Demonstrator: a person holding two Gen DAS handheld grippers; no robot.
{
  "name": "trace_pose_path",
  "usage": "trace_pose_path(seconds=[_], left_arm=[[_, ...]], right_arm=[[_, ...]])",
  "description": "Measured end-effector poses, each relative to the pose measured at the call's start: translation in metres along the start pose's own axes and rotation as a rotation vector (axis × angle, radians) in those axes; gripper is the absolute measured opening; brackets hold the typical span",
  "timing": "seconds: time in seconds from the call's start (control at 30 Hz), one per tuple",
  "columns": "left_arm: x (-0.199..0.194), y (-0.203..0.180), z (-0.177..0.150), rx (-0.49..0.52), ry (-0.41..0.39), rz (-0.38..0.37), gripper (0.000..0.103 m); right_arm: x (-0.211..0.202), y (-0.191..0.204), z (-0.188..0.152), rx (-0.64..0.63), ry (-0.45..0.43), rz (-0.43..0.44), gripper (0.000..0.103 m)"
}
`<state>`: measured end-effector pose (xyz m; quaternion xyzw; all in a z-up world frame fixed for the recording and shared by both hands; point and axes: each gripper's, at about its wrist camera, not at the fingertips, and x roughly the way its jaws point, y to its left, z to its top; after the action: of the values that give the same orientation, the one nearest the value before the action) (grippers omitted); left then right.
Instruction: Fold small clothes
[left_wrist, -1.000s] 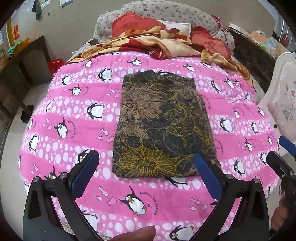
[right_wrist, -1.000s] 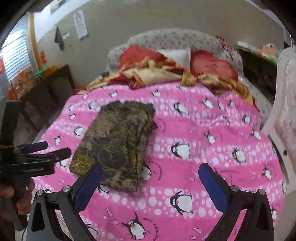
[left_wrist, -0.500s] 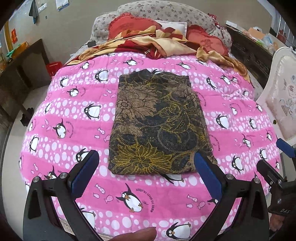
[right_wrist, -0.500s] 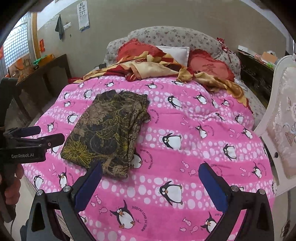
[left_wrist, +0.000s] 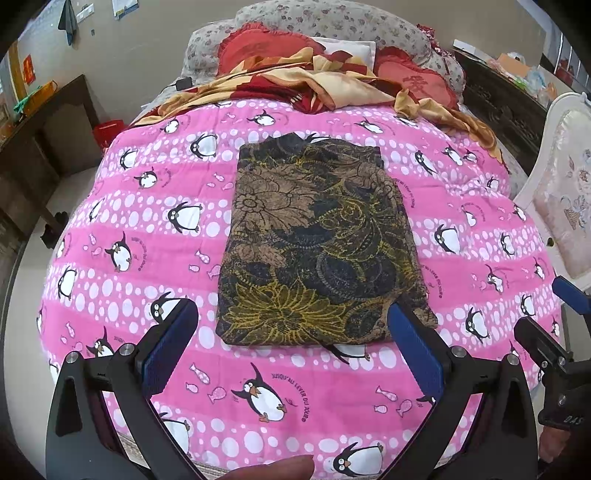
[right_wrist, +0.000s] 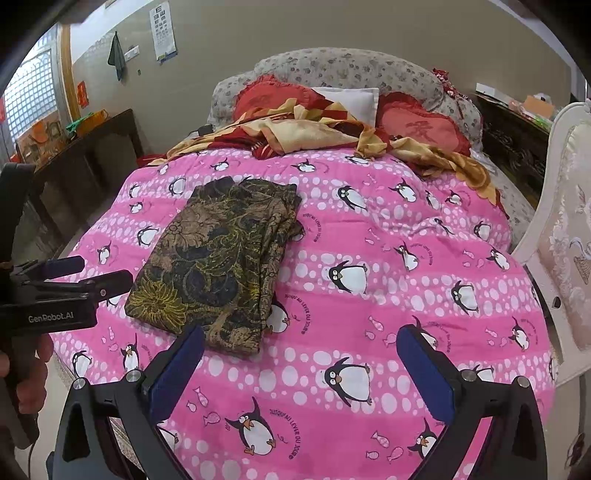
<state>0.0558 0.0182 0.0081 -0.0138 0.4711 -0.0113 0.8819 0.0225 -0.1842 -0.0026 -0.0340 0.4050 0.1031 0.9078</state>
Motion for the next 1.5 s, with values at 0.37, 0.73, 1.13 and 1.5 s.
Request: trace_pose_path(seconds=[0.37, 0.73, 1.13, 1.5], left_arm=[[0.0023, 0.0003, 0.0005, 0.004, 0.001, -0.006, 0.103], [0.0025, -0.0018, 0.0001, 0.003, 0.003, -0.005, 0.103], [0.0030, -0.0038, 0.0007, -0.001, 0.006, -0.007, 0.103], [-0.0001, -0.0034, -0.0022, -0.012, -0.026, -0.044, 0.103]], right_arm=[[0.0010, 0.0045, 0.0015, -0.007, -0.001, 0.007, 0.103], [0.0019, 0.0068, 0.0006, -0.005, 0.002, 0.012, 0.103], [0.0009, 0.0076, 0.0026, -0.007, 0.002, 0.019, 0.103], [0.0021, 0.0086, 0.0012, -0.012, 0.004, 0.029, 0.103]])
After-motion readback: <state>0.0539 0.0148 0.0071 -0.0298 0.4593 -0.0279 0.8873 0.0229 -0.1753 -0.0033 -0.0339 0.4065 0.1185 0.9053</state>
